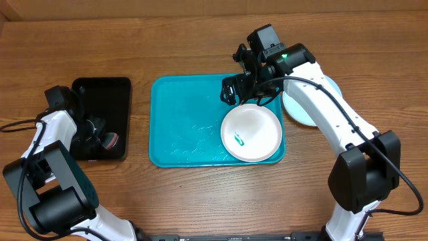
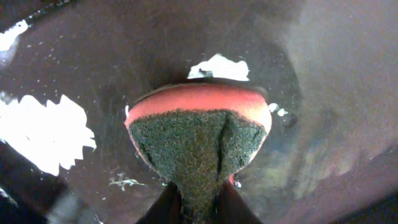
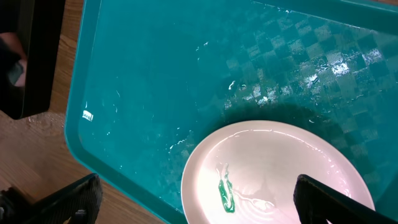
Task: Clean dirty plates on tray and stack at the side
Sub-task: 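Hold the white plate rim with the right gripper while left holds sponge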
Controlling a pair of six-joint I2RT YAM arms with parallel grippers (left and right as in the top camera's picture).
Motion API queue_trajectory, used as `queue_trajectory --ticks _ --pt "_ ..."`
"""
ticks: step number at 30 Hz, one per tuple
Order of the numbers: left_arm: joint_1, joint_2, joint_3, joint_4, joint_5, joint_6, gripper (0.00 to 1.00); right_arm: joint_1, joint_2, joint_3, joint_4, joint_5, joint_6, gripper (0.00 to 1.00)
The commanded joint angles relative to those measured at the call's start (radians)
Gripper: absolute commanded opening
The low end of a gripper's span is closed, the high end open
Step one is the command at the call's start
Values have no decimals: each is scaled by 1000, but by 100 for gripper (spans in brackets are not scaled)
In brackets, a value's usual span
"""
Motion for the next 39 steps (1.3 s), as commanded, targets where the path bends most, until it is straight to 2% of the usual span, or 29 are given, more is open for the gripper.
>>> queue_trajectory --ticks 1,5,10,15,18,20,22,24,30,32,35,39 --pt "-3 4 7 -16 11 4 4 -6 -6 12 -1 3 -3 100" --pt "3 -8 139 -148 69 34 4 -6 -6 12 -15 7 -3 100" --pt "3 -29 371 -364 69 33 4 -6 -6 12 -23 7 -3 100" --pt "-4 -72 543 -512 63 41 4 -6 -6 4 -15 7 -3 100" --pt "-30 -87 513 -510 -84 57 4 -6 -2 -15 11 12 -3 100" --pt "-57 -82 429 -472 -167 48 4 -6 4 -36 32 44 -3 100" --pt "-73 -71 334 -405 -163 74 4 -6 6 -67 55 103 -3 100" --pt "-84 -58 247 -355 -105 130 4 -6 8 -129 97 258 -3 100" --pt "-82 -60 256 -358 -50 142 4 -14 8 -208 147 507 -3 100" --pt "-83 -60 256 -360 -38 142 4 -21 8 -224 164 535 -4 98" --pt "-84 -60 256 -359 -6 142 4 -37 18 -245 193 515 -4 84" --pt "-84 -60 256 -358 6 144 4 -54 59 -264 208 448 -19 84"
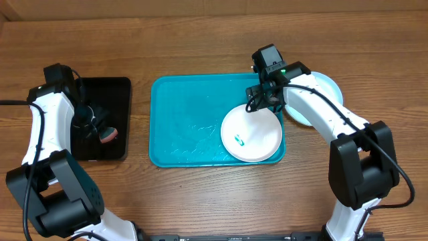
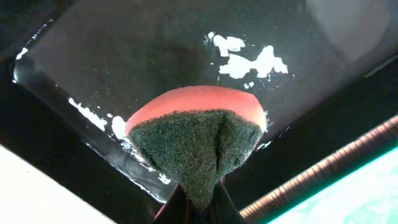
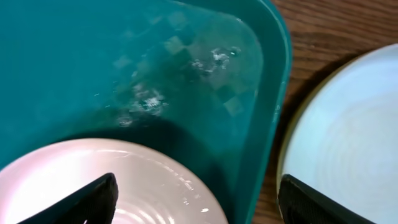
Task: Clean dirty plates on tray and stack at the side
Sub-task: 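Hold the white plate rim with the right gripper while left holds sponge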
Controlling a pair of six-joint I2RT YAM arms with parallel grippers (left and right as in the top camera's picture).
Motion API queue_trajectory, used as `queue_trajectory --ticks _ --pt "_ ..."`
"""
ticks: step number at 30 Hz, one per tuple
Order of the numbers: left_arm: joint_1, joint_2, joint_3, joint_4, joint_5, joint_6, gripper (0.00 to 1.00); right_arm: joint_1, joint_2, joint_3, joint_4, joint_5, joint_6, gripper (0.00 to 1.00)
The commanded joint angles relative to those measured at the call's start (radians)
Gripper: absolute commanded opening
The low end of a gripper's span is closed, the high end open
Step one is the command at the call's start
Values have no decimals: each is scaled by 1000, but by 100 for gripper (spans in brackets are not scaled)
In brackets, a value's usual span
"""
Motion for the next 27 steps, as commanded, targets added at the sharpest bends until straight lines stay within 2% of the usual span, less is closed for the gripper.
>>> queue_trajectory --ticks 1,7,9,14,21,23,24,27 --pt "2 -16 21 1 32 35 4 -19 55 -21 6 -50 -33 84" --pt "2 -16 21 2 32 40 4 -16 108 -21 -32 -80 -45 83" --pt "2 -16 21 2 32 40 4 -16 109 -21 -46 -80 -46 78" --pt "2 -16 21 2 32 40 4 -16 109 -21 -82 -81 -46 57" --pt "2 -16 21 4 32 40 4 -16 109 -21 -146 -129 -46 47" --pt "2 -16 21 4 45 47 4 -16 109 -21 -161 -153 -46 41" --pt "2 -16 21 4 71 68 4 -16 109 -21 -173 -169 -45 33" --pt "2 -16 21 4 147 171 4 -16 109 -21 -190 -192 -45 27"
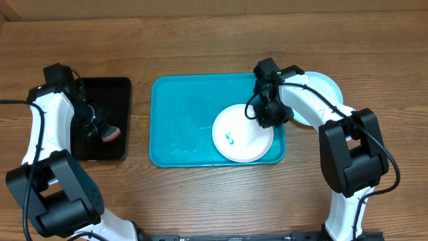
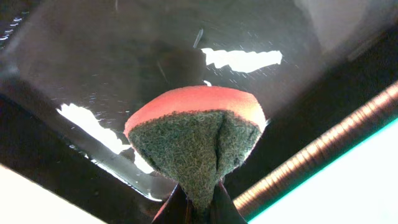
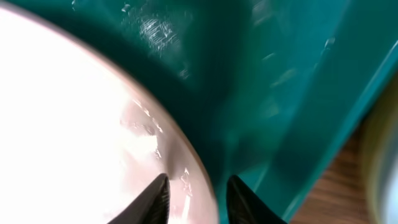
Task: Clean dirty plates on tray and stack at the side
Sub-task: 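Hold the white plate rim with the right gripper while left holds sponge, then carry the sponge with the left gripper onto the white plate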
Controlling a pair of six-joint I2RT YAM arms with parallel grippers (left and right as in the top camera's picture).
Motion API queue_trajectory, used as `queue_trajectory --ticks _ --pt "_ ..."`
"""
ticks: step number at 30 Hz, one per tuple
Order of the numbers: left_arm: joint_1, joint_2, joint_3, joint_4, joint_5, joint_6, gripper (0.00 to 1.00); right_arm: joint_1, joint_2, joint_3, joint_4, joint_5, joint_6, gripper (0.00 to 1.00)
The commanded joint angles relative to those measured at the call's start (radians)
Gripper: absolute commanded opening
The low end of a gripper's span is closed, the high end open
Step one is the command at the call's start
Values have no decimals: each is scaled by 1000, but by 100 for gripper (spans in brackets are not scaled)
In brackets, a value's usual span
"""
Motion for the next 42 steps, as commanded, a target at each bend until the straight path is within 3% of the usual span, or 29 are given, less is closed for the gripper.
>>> queue_trajectory --ticks 1,5,8,11,19,27,35,42 --pt "2 -16 21 3 117 144 4 -2 10 -6 -8 -61 0 25" --pt "2 -18 22 4 214 210 4 -2 22 -11 6 -116 9 18" --pt "2 -23 27 2 263 251 4 -2 27 -45 58 -124 87 4" --pt "1 -39 35 -1 279 267 4 -2 28 -93 115 -135 156 4" --pt "-42 -116 42 -6 354 311 4 2 28 -186 269 -335 175 4" --pt "-274 -115 33 -3 358 306 4 72 29 -228 391 -330 233 4" --pt "-505 -80 26 39 216 169 4 109 29 -259 473 -290 299 4" --pt "-621 -16 26 69 113 74 4 109 29 -267 477 -298 387 4"
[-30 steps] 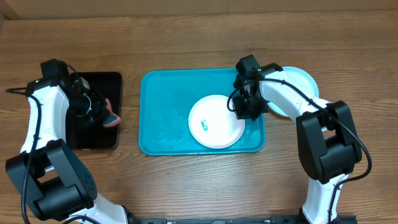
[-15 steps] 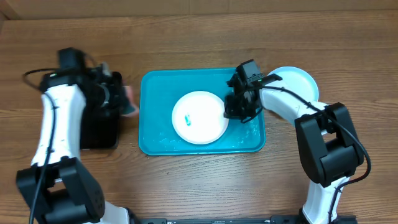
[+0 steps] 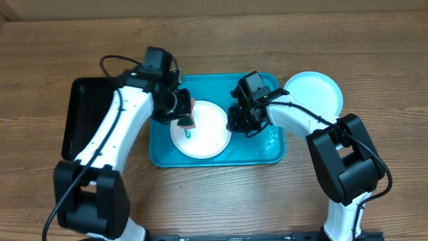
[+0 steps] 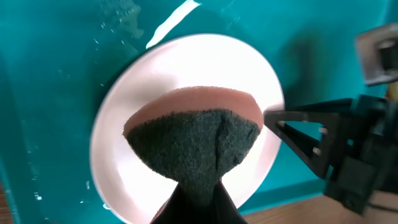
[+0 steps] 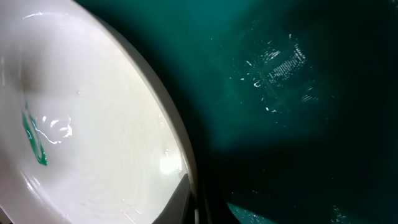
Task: Clean dirty plates on tray and stack at the side
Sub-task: 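Carry the sponge with the left gripper onto the white plate, then scrub the white plate with the sponge while the right gripper holds it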
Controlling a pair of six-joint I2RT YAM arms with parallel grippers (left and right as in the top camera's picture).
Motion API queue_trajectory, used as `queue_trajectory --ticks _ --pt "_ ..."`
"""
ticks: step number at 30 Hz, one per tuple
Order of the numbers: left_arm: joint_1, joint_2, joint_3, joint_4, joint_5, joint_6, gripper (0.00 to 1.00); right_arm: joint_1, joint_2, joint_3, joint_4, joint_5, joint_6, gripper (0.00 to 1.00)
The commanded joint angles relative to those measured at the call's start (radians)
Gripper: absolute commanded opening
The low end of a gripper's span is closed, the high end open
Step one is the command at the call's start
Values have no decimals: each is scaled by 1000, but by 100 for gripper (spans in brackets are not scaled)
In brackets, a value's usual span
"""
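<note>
A white plate (image 3: 204, 130) with a green smear (image 5: 34, 138) lies in the teal tray (image 3: 160, 150), left of centre. My left gripper (image 4: 198, 202) is shut on a red sponge with a dark green scouring face (image 4: 194, 134) and holds it over the plate's left part, the scouring face downward. Whether sponge and plate touch cannot be told. My right gripper (image 5: 196, 208) is shut on the plate's right rim (image 5: 186, 162), one finger on top and one below. A clean pale blue plate (image 3: 314, 94) sits on the table, right of the tray.
A black tray (image 3: 83, 127) with wet patches lies at the left on the wooden table. The teal tray's floor (image 5: 280, 68) is wet to the right of the white plate. Both arms meet over the teal tray.
My left gripper has gone with the sponge from the black tray to above the white plate. The plate now lies further left in the teal tray, with my right gripper shut on its rim.
First my left gripper held the sponge low in the black tray while the right hung open over the white plate. Then the sponge was raised and the right gripper straddled the plate's right rim. Now the plate is held and the sponge is over it.
</note>
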Motion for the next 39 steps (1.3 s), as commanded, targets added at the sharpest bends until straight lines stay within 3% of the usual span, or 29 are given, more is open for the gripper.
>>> queue_trajectory --ticks 1,13,31,39 --pt "-32 43 6 6 -74 -91 4 2 58 -56 -27 98 51 4" --pt "-61 171 6 54 -26 -166 4 9 -18 -27 -132 249 108 4" --pt "-181 303 6 149 43 -162 4 25 -32 -22 -161 248 70 4" --pt "-194 310 6 159 -11 -158 4 25 -32 -22 -161 256 69 4"
